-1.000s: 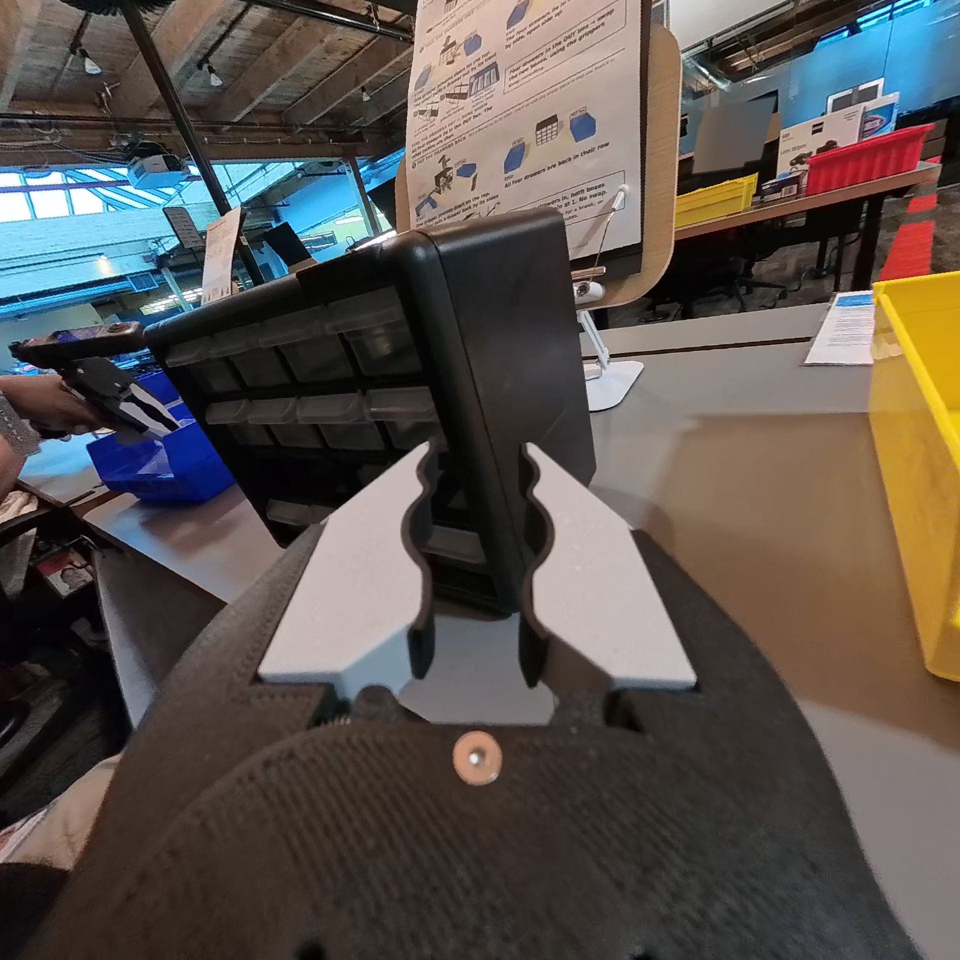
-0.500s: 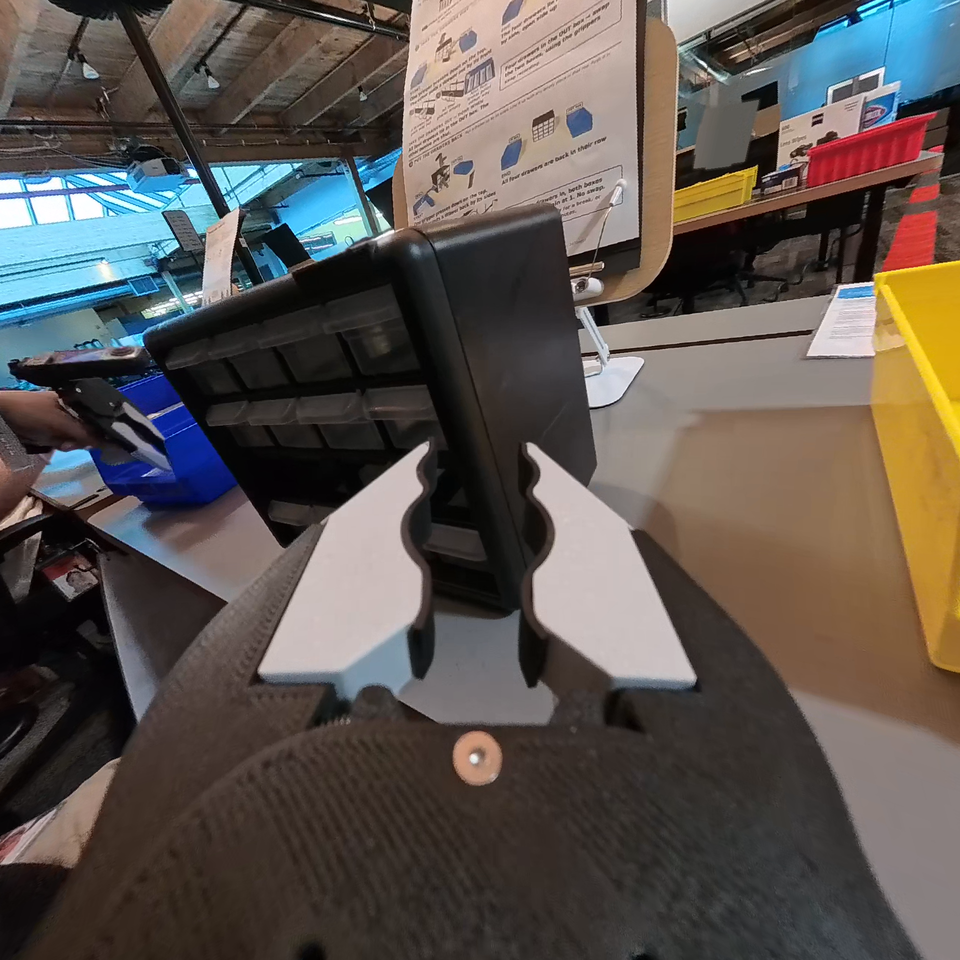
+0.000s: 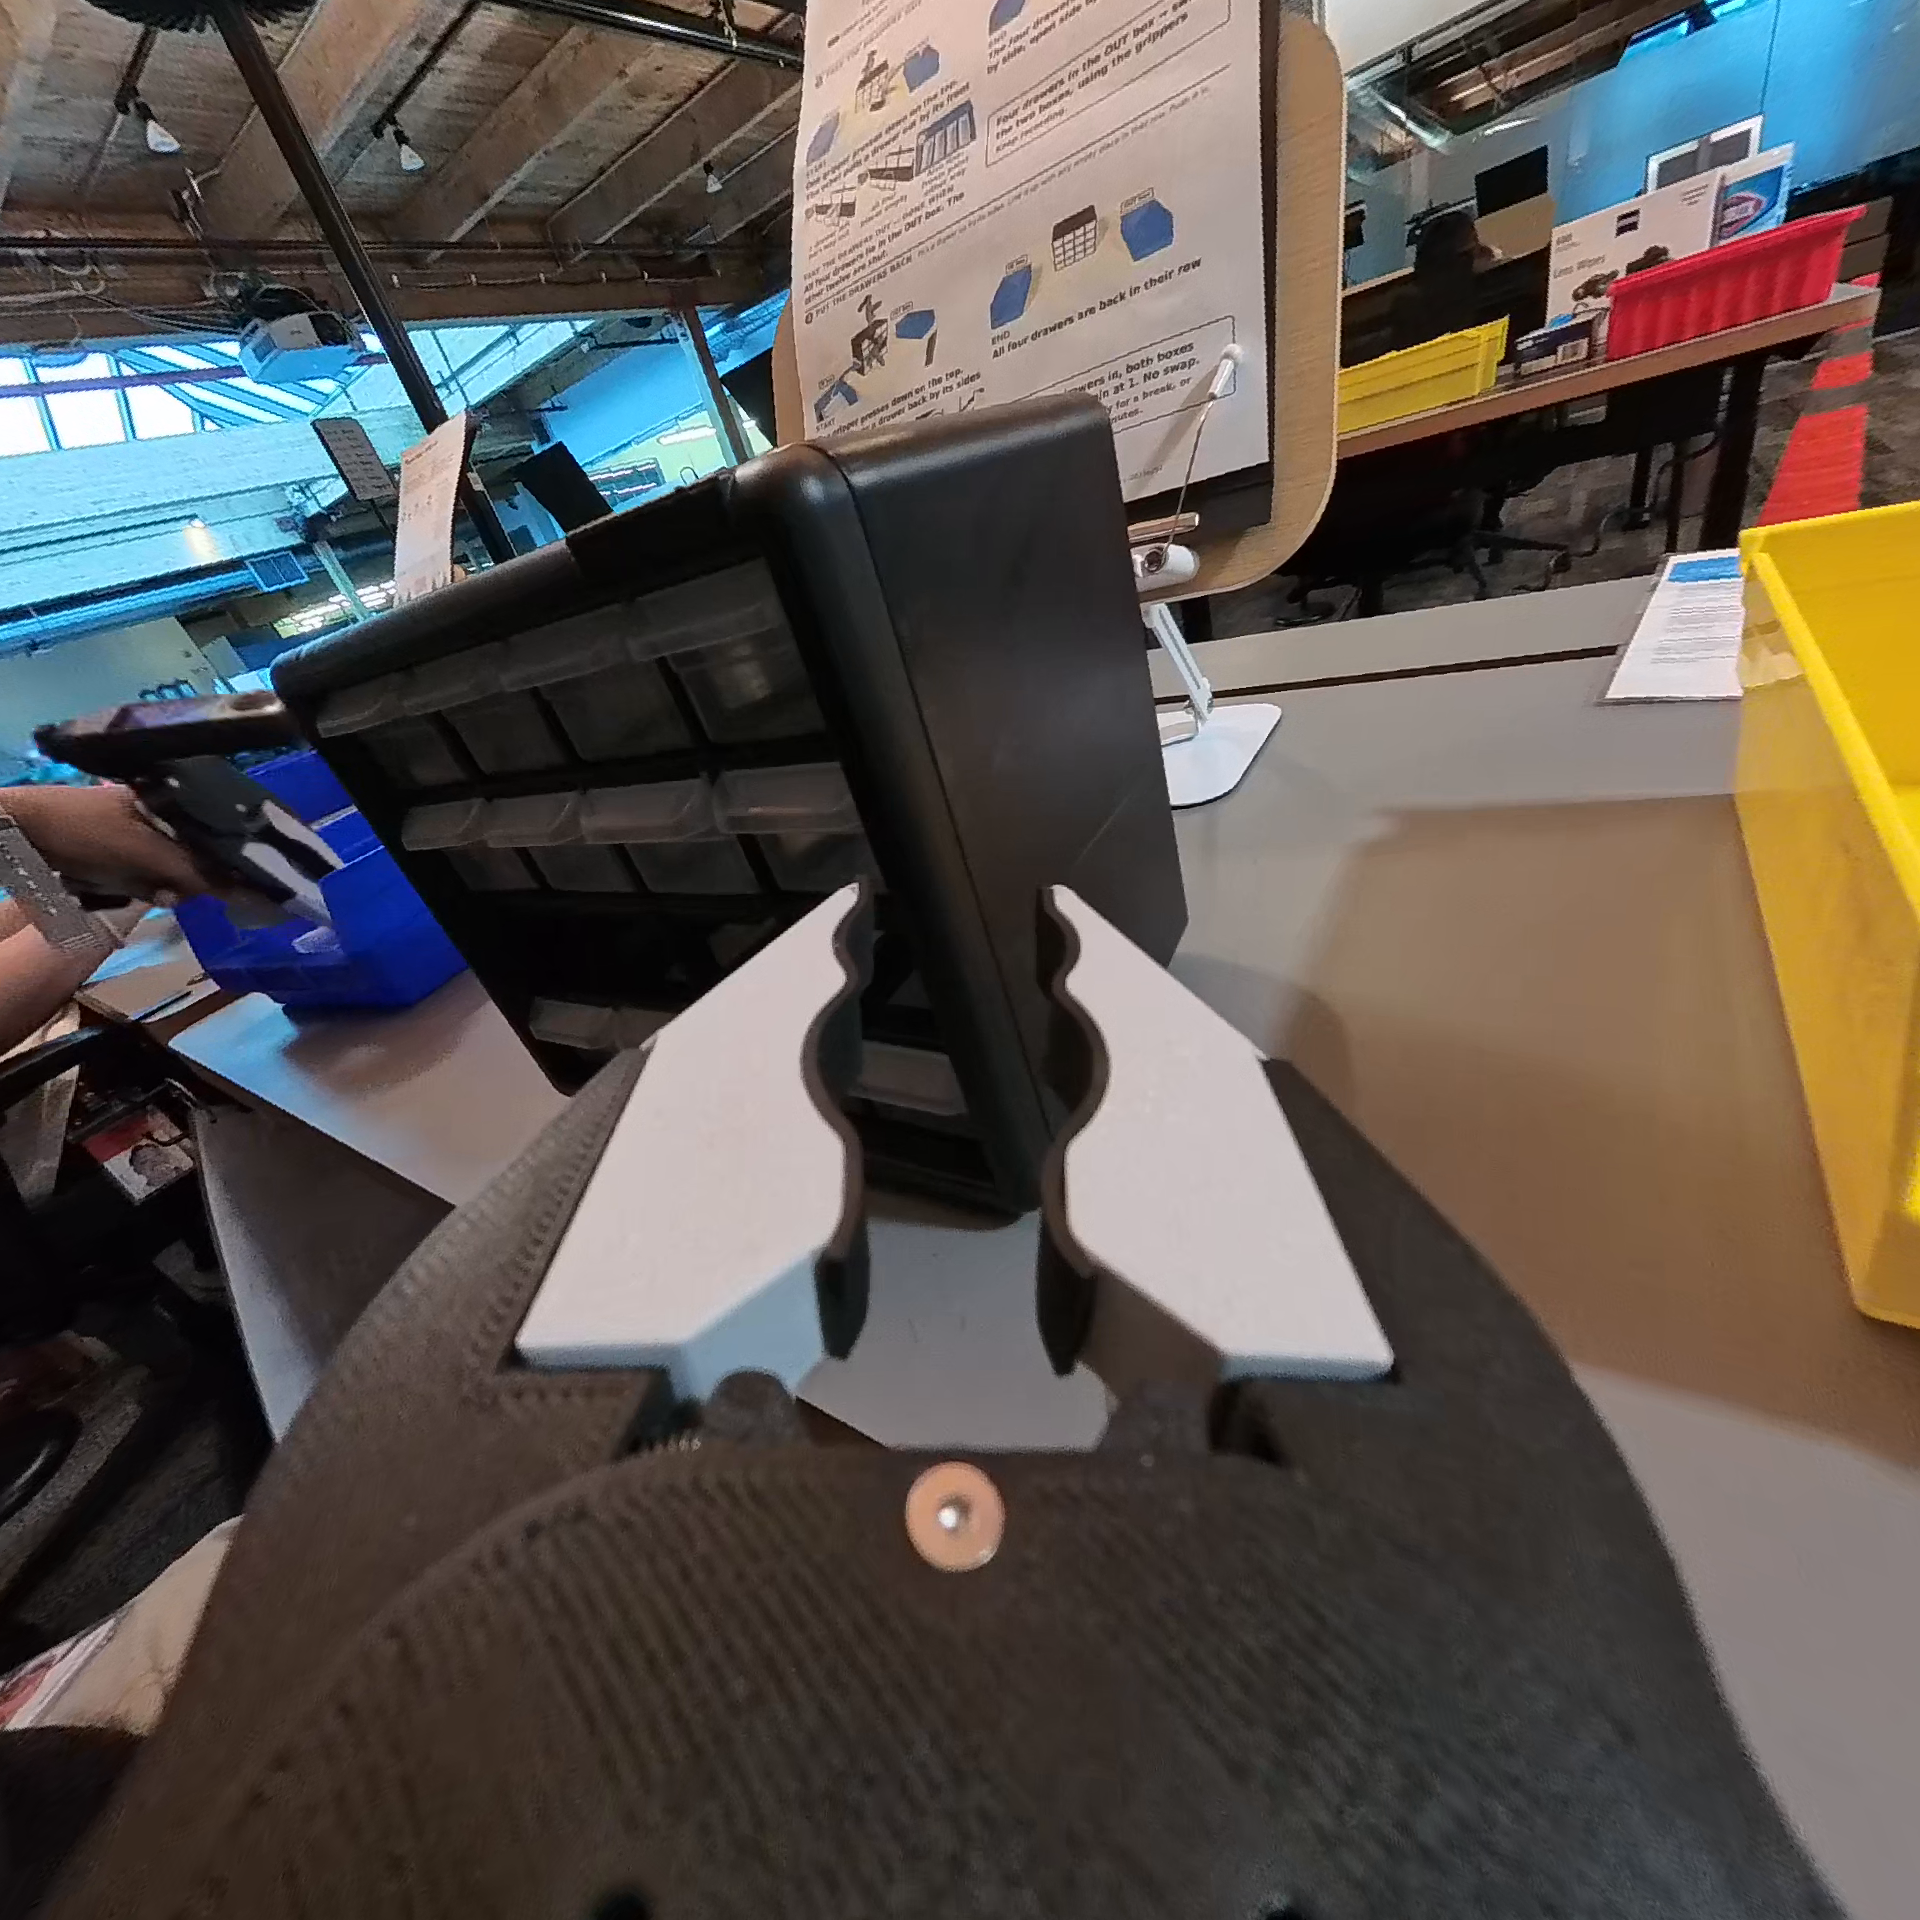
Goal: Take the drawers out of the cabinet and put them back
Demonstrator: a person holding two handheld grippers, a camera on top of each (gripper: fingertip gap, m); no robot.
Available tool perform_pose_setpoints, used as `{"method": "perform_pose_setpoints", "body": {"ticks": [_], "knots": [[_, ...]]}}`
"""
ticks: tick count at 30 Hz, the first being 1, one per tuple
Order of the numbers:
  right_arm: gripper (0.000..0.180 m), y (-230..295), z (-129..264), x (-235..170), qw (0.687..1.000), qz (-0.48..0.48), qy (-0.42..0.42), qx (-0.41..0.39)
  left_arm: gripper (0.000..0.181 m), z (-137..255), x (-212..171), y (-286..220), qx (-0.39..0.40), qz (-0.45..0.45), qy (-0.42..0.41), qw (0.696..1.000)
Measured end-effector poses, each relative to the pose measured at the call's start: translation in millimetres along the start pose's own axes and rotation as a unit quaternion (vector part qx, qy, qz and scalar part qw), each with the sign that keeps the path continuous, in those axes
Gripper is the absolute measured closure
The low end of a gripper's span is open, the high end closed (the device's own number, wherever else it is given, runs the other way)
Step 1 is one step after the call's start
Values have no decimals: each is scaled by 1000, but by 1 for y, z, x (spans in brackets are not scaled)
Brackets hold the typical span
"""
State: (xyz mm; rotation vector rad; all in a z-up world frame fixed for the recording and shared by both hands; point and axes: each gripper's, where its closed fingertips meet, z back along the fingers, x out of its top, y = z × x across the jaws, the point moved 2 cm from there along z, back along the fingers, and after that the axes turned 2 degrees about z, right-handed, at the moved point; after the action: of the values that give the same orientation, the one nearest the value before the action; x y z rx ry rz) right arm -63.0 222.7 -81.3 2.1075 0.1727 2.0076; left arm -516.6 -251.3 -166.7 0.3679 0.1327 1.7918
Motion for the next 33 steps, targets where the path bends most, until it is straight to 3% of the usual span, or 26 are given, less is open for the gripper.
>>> {"method": "perform_pose_setpoints", "body": {"ticks": [9, 33], "knots": [[150, 2, -1, 0, 1000, -7, 0, 7, 163, 7, 24, -13, 6, -72, -65, 995], [150, 2, -1, 0, 1000, -13, -2, 10, 165, 2, 31, -17, 5, -91, -65, 994]]}}
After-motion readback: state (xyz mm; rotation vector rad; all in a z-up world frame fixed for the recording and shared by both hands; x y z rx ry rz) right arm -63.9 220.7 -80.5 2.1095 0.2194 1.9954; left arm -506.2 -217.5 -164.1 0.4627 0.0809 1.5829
